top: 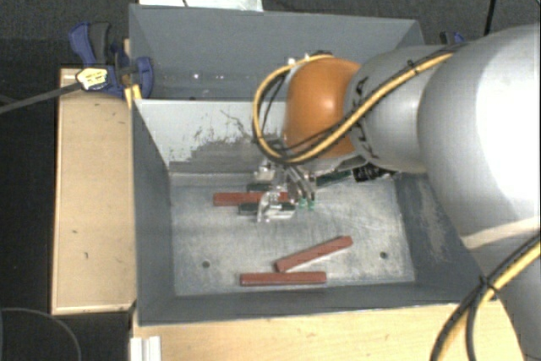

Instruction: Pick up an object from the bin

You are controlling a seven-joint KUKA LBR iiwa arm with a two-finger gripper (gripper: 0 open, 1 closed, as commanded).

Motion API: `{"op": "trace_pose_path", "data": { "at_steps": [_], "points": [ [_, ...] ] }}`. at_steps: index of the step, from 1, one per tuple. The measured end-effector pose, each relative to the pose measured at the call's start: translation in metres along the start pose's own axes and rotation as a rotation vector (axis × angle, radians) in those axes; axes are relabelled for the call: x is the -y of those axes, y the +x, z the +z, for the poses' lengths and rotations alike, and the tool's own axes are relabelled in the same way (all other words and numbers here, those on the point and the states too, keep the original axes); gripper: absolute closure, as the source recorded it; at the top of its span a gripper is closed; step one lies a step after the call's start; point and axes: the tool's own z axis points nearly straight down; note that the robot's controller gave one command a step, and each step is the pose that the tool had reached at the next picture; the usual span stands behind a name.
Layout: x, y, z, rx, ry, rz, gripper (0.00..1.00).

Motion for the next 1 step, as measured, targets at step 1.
{"op": "trace_pose_path", "data": {
  "at_steps": [1],
  "points": [
    [0.0, 0.0, 0.0, 0.0, 0.0, 0.0, 1.0]
  ]
}}
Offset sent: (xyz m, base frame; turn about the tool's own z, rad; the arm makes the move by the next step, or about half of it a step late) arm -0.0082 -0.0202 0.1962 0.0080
